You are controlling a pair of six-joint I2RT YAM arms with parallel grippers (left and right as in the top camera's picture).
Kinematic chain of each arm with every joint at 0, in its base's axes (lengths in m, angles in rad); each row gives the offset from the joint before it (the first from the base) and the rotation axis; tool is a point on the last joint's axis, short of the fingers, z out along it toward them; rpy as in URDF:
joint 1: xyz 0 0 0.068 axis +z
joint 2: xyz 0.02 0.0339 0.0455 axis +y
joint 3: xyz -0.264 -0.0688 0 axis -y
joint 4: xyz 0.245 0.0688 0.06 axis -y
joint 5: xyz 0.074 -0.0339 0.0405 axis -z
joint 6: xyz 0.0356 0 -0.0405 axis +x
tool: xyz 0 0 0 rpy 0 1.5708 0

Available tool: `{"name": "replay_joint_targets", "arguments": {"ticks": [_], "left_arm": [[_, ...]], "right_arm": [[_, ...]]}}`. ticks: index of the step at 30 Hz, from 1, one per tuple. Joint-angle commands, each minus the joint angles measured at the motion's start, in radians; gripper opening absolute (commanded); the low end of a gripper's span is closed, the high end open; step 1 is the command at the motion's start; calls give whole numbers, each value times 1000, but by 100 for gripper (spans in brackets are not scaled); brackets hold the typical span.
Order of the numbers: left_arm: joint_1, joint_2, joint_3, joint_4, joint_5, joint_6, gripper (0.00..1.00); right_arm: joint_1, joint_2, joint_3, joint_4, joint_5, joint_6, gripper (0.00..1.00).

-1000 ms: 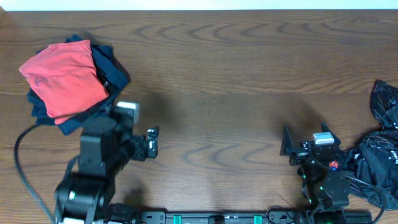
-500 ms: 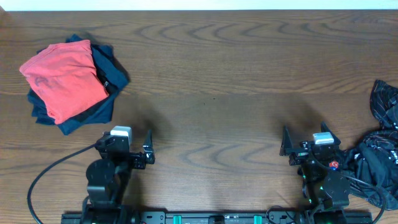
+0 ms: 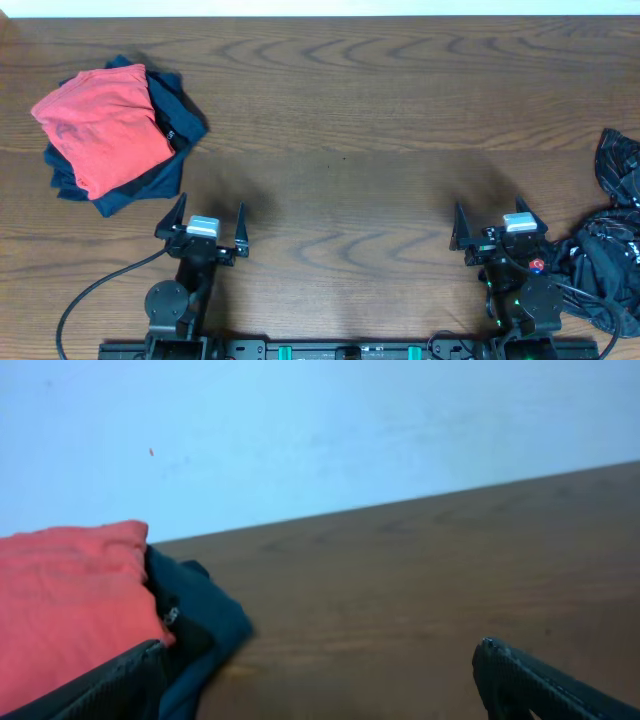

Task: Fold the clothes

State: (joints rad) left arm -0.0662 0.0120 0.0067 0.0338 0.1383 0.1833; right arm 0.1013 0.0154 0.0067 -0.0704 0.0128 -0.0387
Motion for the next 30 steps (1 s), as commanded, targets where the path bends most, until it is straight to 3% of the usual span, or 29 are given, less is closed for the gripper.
{"name": "replay_joint_targets", "arguments": {"ticks": [1,30], "left_arm": [[5,-11,-3,-60,-12,33,98],[5,7,-2,-93,-16,33,98]], "right_arm": [[-9,-4,-1,-4,-10,-15,99],[-9,-4,-1,-4,-10,-15,99]]}}
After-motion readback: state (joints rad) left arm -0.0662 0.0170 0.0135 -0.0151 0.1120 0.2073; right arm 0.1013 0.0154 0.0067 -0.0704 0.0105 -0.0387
